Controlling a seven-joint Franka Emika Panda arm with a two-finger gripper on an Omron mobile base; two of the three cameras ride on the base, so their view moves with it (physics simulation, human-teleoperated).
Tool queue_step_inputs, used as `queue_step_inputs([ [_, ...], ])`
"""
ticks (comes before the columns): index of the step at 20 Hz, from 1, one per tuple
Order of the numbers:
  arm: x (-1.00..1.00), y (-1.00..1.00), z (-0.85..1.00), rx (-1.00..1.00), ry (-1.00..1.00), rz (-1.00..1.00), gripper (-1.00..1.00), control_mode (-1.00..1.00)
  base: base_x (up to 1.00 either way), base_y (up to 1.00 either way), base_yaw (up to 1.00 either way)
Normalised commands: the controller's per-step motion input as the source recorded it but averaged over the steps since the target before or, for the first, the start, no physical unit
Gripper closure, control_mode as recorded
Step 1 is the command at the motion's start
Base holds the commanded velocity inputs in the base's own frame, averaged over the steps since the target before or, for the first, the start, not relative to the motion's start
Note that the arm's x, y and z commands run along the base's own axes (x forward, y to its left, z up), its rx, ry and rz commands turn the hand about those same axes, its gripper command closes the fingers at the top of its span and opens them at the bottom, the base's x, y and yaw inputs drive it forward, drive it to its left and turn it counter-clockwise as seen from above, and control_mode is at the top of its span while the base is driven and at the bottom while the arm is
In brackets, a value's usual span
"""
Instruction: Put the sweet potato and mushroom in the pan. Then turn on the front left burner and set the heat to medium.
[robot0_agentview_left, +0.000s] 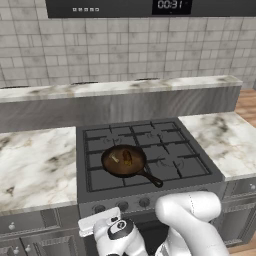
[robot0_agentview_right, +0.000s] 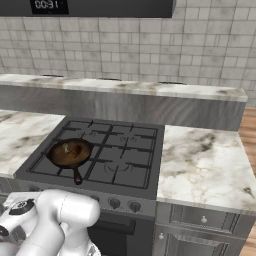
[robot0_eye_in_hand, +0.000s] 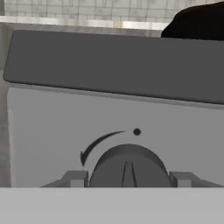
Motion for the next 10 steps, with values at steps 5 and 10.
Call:
queue_step_inputs([
  [5,0.0,0.02,0.0,-0.21,0.0,-0.03,1.0,-1.0,0.0,0.0,0.0],
  [10,0.0,0.0,0.0,-0.15,-0.04,-0.02,1.0,-1.0,0.0,0.0,0.0],
])
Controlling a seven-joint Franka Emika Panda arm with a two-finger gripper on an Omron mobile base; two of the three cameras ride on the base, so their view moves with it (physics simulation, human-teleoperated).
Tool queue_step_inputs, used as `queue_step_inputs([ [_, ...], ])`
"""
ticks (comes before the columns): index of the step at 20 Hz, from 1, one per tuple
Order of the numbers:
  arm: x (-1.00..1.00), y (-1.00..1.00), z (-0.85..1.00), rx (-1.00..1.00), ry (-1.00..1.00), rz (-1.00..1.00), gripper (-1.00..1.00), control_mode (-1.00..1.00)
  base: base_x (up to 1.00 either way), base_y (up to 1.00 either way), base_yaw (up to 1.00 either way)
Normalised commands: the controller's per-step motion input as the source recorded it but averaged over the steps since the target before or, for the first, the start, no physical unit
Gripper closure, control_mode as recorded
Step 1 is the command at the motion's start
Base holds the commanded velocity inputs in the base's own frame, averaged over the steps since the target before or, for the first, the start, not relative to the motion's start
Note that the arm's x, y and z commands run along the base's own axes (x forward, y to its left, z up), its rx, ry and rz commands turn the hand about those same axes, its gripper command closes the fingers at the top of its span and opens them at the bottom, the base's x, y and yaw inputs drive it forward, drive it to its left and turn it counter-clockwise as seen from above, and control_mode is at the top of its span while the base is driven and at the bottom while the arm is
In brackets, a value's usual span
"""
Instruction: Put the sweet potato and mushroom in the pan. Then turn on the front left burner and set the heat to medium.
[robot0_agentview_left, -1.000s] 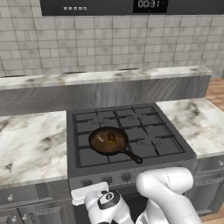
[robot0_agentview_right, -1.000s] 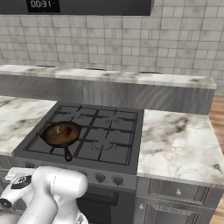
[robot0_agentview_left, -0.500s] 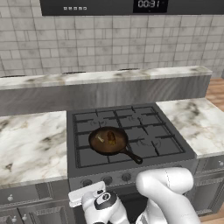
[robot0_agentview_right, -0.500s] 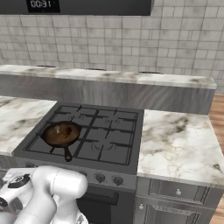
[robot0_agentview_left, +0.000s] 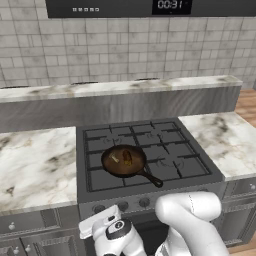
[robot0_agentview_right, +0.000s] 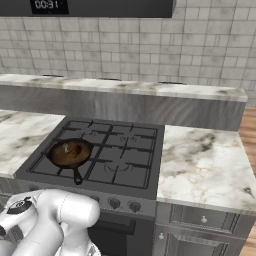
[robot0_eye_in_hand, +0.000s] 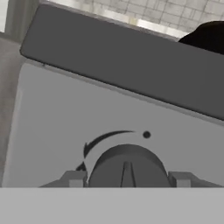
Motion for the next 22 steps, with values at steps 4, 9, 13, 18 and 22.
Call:
queue_step_inputs([
  [4,0.0,-0.01,0.0,-0.17,-0.07,-0.07,1.0,-1.0,0.0,0.0,0.0],
  [9,-0.01,0.0,0.0,-0.17,-0.06,-0.07,1.0,-1.0,0.0,0.0,0.0],
  [13,-0.04,0.0,0.0,-0.18,-0.03,-0.08,1.0,-1.0,0.0,0.0,0.0],
  [18,-0.01,0.0,0.0,-0.19,0.0,-0.08,1.0,-1.0,0.0,0.0,0.0],
  [22,-0.04,0.0,0.0,-0.2,0.0,-0.08,1.0,-1.0,0.0,0.0,0.0],
])
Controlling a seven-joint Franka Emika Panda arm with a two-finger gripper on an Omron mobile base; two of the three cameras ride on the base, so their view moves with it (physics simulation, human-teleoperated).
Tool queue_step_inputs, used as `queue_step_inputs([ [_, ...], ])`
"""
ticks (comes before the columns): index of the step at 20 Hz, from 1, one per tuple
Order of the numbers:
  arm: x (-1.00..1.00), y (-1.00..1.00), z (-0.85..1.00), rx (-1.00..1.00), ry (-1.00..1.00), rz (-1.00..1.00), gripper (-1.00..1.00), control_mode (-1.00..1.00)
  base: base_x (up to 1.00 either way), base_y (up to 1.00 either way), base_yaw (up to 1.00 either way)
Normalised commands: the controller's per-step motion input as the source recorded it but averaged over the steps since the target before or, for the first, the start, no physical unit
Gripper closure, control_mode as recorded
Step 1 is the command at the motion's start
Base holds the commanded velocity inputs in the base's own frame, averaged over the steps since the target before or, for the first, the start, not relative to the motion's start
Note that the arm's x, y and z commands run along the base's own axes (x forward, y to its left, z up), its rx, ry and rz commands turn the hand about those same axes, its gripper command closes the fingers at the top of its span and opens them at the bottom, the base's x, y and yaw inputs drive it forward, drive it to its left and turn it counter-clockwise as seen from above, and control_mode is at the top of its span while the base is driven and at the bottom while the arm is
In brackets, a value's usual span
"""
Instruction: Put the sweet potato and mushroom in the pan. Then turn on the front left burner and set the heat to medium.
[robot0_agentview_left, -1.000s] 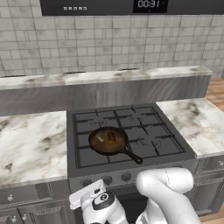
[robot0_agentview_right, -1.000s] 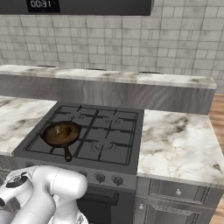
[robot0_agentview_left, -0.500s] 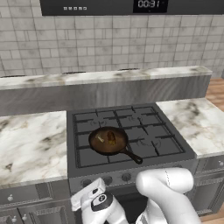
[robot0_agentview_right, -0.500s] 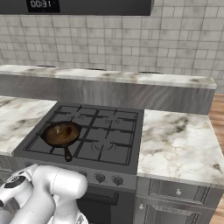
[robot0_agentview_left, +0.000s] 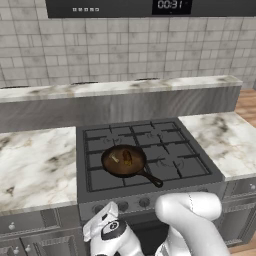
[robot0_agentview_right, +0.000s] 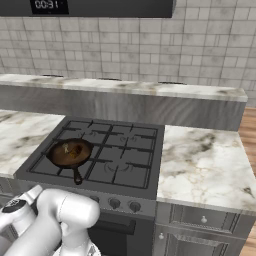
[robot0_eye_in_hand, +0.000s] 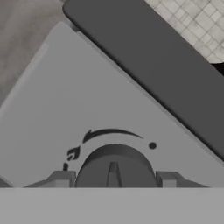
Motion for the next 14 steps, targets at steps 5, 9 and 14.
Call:
queue_step_inputs([
  [5,-0.03,0.0,0.0,-0.22,-0.02,-0.07,1.0,-1.0,0.0,0.0,0.0],
  [9,-0.02,0.0,0.0,-0.23,-0.04,-0.06,1.0,-1.0,0.0,0.0,0.0],
  [14,-0.01,0.0,-0.01,-0.26,-0.08,-0.04,1.0,-1.0,0.0,0.0,0.0],
])
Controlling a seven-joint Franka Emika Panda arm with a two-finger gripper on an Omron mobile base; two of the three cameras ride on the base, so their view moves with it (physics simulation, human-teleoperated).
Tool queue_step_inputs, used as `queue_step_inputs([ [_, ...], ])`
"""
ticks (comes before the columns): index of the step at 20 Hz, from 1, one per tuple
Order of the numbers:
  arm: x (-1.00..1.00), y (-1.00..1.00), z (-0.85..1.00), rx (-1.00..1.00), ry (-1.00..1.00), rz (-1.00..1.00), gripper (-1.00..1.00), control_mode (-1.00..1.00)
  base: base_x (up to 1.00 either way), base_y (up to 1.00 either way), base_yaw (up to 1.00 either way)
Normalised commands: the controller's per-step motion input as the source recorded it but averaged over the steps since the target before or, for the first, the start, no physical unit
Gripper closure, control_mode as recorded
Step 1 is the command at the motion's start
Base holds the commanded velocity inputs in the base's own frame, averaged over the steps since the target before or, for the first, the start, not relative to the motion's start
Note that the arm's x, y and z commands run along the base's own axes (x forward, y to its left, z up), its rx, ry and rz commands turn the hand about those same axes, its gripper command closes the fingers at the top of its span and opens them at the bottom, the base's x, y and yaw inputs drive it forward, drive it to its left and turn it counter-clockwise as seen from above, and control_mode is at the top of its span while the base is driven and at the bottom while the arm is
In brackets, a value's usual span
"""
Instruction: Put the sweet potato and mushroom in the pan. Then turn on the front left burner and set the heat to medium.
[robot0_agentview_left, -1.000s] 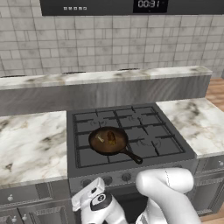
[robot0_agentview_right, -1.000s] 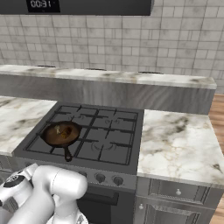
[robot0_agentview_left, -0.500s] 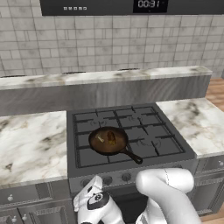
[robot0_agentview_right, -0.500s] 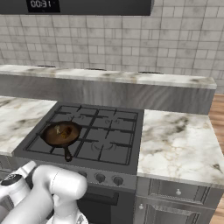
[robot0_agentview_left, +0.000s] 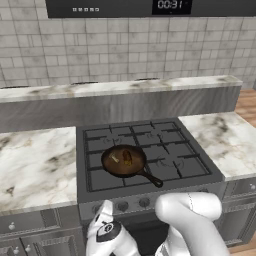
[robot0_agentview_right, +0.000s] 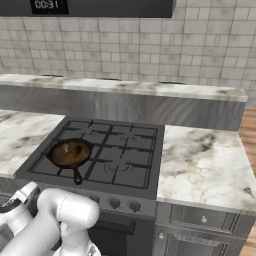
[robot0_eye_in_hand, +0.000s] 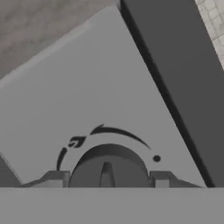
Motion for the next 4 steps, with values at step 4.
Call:
queue_step_inputs([
  [4,-0.02,0.0,-0.01,-0.3,-0.09,-0.03,1.0,-1.0,0.0,0.0,0.0],
])
